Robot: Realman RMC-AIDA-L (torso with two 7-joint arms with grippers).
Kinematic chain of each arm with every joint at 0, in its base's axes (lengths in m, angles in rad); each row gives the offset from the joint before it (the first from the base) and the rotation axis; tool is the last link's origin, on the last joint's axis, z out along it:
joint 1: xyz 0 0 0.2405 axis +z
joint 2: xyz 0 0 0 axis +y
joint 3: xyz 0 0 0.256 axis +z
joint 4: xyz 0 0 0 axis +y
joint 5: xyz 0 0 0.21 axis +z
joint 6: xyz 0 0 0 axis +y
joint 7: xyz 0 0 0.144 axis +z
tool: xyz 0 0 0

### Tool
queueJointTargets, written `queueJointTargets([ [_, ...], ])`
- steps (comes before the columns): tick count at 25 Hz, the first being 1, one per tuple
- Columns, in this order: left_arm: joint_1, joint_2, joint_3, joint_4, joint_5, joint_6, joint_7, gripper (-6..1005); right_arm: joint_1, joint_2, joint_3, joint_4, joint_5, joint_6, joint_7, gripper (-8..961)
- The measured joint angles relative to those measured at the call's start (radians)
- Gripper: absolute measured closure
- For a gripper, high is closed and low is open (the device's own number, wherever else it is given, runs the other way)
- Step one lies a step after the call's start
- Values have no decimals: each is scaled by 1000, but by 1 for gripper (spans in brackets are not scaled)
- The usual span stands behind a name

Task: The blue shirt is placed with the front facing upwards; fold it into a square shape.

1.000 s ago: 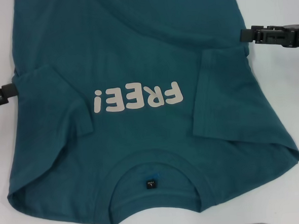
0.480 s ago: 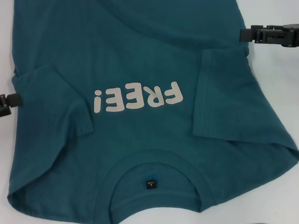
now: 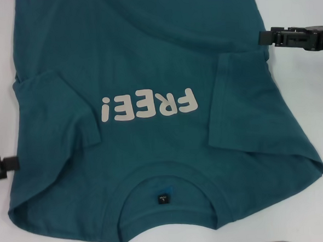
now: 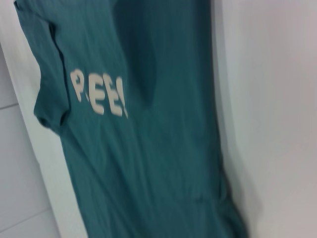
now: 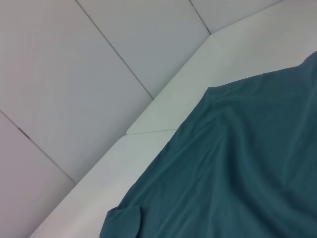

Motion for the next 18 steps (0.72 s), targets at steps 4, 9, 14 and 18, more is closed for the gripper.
queueJointTargets([
  [4,25,8,0,-1,10,39,-9,137,1,0,0,0,0,-2,0,121],
  [9,60,21,3,-1,11,47,-12,138,1,0,0,0,0,-2,-2,121],
  [14,75,23,3,-1,44,44,-12,137,2,1,0,0,0,-2,-2,121],
  [18,75,16,7,0,74,42,-12,137,1,2,0,0,0,-2,-1,121],
])
